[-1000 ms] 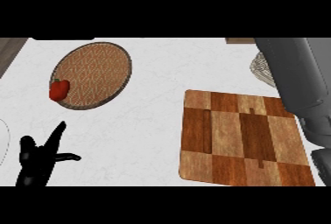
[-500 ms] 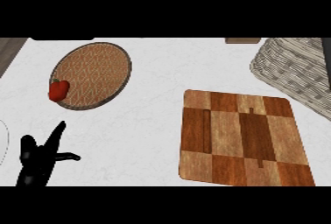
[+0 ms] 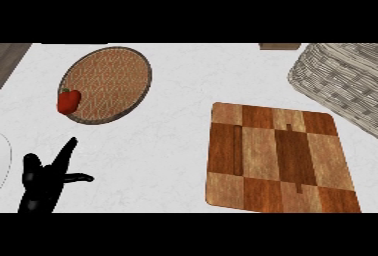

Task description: Pick the squash from the cutting board and place it in the basket

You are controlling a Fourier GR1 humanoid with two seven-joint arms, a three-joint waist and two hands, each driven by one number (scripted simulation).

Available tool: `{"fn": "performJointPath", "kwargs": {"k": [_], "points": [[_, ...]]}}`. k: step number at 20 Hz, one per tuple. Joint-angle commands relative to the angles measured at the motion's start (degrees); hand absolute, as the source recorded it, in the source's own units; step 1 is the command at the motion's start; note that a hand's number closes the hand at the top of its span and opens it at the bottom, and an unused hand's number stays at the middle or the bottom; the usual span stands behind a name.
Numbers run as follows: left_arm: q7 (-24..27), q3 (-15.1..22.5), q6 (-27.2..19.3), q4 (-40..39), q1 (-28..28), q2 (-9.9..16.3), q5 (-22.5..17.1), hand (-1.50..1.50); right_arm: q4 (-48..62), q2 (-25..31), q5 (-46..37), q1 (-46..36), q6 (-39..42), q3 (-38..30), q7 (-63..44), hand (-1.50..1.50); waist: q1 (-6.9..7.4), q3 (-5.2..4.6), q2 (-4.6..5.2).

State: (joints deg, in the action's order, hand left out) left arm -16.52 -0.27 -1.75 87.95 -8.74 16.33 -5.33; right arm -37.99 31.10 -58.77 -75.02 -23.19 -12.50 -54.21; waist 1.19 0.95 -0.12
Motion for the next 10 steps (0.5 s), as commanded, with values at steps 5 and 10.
{"fn": "performJointPath", "kwargs": {"k": [5, 10], "points": [[-0.73, 1.73, 0.96, -4.64, 1.68, -3.28, -0.12, 0.0, 3.87, 2.08, 6.76, 4.9, -7.38, -6.9, 9.87, 1.5, -0.12, -0.9, 0.78], [-0.91, 2.35, 0.35, -4.59, 1.1, -4.26, 1.15, 0.0, 4.73, 2.98, 12.66, 7.14, -10.43, -12.13, 15.2, 1.5, -0.19, -0.9, 0.73]]}}
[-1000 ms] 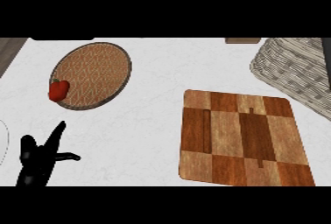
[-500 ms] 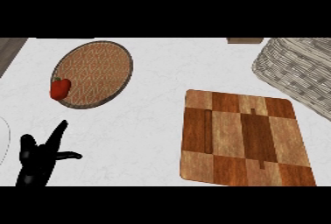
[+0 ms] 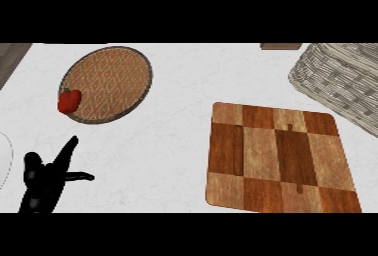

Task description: Pick the squash from the cutting board and place it in the basket

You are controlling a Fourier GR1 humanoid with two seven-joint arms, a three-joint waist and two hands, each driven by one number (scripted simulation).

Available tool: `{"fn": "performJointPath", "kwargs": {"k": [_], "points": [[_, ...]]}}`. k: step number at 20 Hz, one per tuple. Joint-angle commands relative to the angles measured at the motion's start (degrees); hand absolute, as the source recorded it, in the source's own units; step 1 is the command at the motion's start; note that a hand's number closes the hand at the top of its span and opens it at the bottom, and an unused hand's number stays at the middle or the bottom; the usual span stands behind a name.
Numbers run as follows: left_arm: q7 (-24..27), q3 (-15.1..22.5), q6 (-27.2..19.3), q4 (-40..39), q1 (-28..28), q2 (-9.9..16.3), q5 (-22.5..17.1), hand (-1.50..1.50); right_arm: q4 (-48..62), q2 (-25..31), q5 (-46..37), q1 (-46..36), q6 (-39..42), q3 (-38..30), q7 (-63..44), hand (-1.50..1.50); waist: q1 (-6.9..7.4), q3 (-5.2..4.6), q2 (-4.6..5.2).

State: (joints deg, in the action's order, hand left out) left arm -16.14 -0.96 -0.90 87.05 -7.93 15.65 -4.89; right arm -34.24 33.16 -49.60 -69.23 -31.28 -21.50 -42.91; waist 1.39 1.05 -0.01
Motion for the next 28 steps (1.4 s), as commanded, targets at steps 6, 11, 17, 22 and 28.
{"fn": "performJointPath", "kwargs": {"k": [6, 11, 17, 22, 28], "points": [[-3.44, 3.3, -1.04, -2.66, 1.27, -4.47, 1.38, 0.0, 2.47, 0.59, 8.51, 7.56, -4.78, -6.38, 13.9, 1.5, -0.74, -0.96, 0.54], [-2.19, 1.36, 1.6, -1.03, -1.27, -2.16, 0.23, 0.0, 8.7, 6.19, -1.02, 7.7, -6.16, -1.96, 3.43, 1.5, -0.43, -1.09, 0.42], [0.02, 2.08, 1.11, -4.89, 0.25, -4.01, 2.12, 0.0, 10.27, 5.8, -0.65, 9.94, -1.12, -0.11, 8.82, -1.5, -0.63, -1.06, 0.53], [-1.9, 2.32, 0.59, -1.1, -2.58, -4.68, 2.51, 0.0, 7.44, 6.99, 0.52, 10.84, -1.2, -0.44, 10.57, -1.5, -0.7, -1.03, 0.21], [1.03, -1.1, 3.23, -4.18, -1.86, -2.6, 0.89, 0.0, 1.91, 8.43, 3.88, 12.57, -5.22, -3.71, 9.29, -1.5, -1.57, -1.09, -0.02]]}}
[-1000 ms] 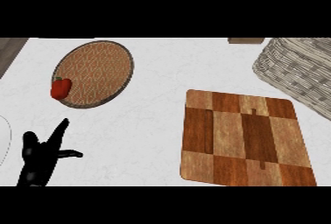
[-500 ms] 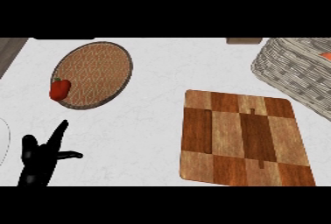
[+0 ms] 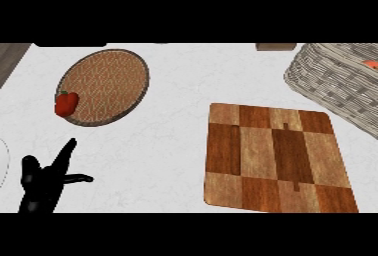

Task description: Pick the squash from the cutting board and place it in the basket

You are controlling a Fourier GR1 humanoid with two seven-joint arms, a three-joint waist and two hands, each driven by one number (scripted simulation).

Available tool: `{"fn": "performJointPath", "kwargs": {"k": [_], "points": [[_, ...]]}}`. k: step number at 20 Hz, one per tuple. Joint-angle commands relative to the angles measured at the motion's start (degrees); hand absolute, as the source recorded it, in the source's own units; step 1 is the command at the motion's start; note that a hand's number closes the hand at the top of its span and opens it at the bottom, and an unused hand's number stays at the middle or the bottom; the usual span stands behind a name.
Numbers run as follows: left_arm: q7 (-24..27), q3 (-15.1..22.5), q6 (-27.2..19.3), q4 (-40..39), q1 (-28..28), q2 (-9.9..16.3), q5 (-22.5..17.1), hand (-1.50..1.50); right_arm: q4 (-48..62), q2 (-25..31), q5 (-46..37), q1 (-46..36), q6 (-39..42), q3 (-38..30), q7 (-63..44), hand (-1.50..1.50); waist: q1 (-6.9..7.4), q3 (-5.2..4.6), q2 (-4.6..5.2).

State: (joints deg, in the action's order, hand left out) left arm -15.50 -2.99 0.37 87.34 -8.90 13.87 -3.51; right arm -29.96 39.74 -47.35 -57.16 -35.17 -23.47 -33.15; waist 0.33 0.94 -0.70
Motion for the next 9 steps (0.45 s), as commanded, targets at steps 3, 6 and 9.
{"fn": "performJointPath", "kwargs": {"k": [3, 6, 9], "points": [[-1.25, 2.01, 0.0, -4.23, -0.12, -2.55, 0.94, 0.0, -6.64, 0.69, 3.79, 3.2, -3.23, -3.28, -1.45, -1.5, -1.32, -0.96, 0.49], [0.76, 2.55, -1.24, -4.91, -1.98, -4.01, 2.41, 0.0, -11.33, 4.64, 3.79, 6.35, 0.74, -3.41, -4.17, -1.5, -2.78, -1.05, 0.07], [0.98, 0.58, 0.5, -4.99, -2.27, -2.63, 0.69, 0.0, -17.66, 3.45, 5.36, 11.12, 2.91, -3.87, -7.44, -1.5, -3.7, -1.11, -0.3]]}}
